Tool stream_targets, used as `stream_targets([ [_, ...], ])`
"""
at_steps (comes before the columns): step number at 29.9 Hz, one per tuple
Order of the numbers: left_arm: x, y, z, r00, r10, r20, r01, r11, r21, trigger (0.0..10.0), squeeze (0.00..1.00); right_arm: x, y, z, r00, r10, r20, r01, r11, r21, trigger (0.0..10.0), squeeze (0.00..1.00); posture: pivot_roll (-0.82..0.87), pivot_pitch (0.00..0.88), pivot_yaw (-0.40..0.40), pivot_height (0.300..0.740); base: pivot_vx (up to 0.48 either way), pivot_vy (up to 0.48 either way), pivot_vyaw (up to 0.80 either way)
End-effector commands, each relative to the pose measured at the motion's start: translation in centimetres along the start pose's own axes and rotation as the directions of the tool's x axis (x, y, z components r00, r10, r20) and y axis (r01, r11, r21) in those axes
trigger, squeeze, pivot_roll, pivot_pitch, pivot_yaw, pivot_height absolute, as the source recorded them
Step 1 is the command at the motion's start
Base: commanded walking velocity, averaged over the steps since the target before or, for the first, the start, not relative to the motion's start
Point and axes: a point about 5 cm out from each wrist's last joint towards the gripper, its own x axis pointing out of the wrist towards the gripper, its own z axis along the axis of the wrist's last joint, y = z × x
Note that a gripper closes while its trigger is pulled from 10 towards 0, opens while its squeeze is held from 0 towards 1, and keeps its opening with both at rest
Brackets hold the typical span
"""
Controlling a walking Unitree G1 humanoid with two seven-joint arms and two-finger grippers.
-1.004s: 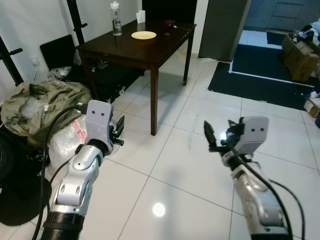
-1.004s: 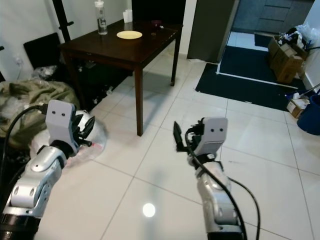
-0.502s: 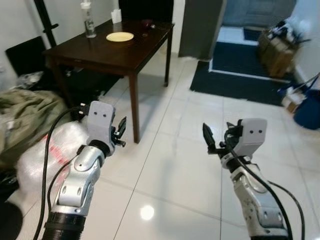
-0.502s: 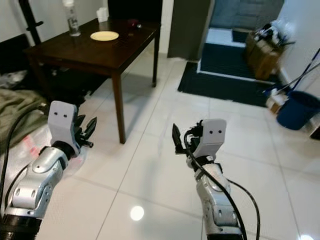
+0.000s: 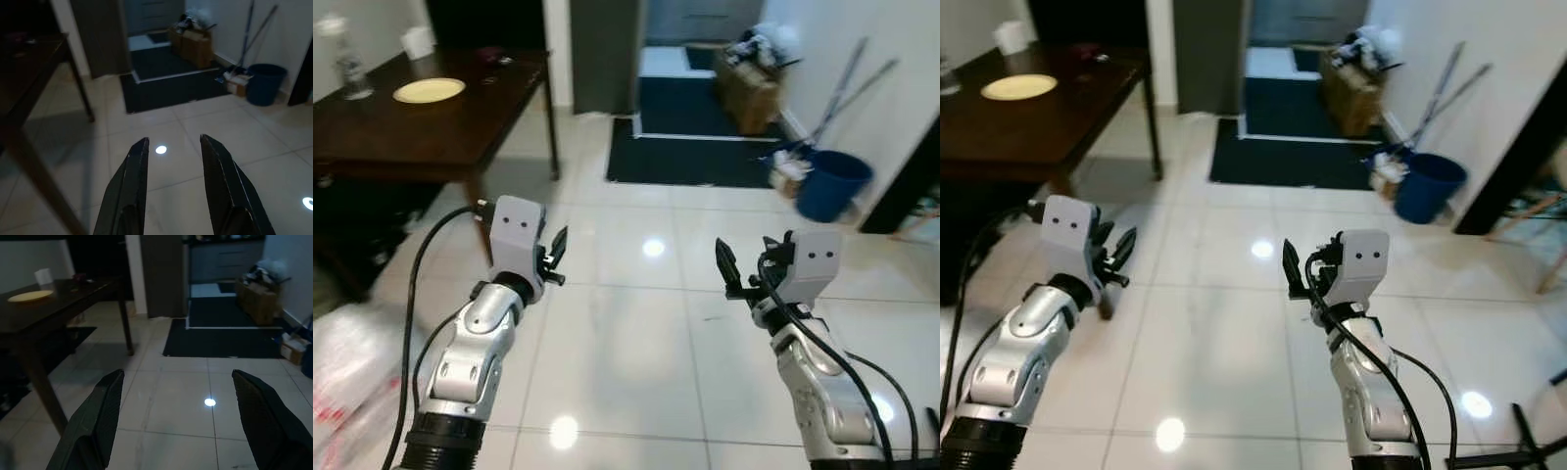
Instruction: Setting the table
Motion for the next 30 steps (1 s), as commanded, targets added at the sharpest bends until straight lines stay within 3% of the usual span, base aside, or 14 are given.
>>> stream_targets([
  [1,-0.2,0.2,-0.7,1.0,0.009,-0.022,-0.01,1.0,-0.006,10.0,0.0,-0.1,0.2,-0.4,1.0,0.004,-0.014,-0.004,1.0,-0.002,10.0,0.0,-0.07,0.104,0.103,0.74,0.48,0.0,0.0],
  [11,-0.5,0.8,-1.2,0.998,0.052,-0.038,-0.051,0.999,0.01,10.0,0.0,-0.3,1.1,-0.7,0.999,0.034,-0.019,-0.034,0.999,-0.001,10.0,0.0,-0.05,0.102,0.094,0.74,0.48,0.0,0.0],
  [14,-2.1,1.1,-3.4,0.986,0.134,-0.099,-0.131,0.991,0.033,10.0,0.0,-0.8,1.8,-2.3,0.997,0.049,-0.061,-0.048,0.999,0.016,10.0,0.0,-0.02,0.093,0.072,0.74,0.48,0.0,0.0],
  [18,-3.4,0.8,-5.2,0.976,0.169,-0.139,-0.16,0.984,0.077,10.0,0.0,-1.4,1.8,-3.8,0.993,0.057,-0.106,-0.057,0.998,0.003,10.0,0.0,0.0,0.086,0.06,0.74,0.48,0.0,0.0],
  [22,-5.9,0.7,-8.1,0.947,0.256,-0.192,-0.24,0.966,0.101,10.0,0.0,-2.8,1.8,-6.3,0.982,0.069,-0.176,-0.076,0.997,-0.032,10.0,0.0,0.02,0.073,0.03,0.74,0.48,0.0,0.0],
  [30,-7.6,1.5,-9.8,0.932,0.292,-0.214,-0.275,0.956,0.105,10.0,0.0,-3.9,-0.2,-7.6,0.978,-0.044,-0.202,0.033,0.998,-0.058,10.0,0.0,0.03,0.064,0.013,0.74,0.48,0.0,0.0],
])
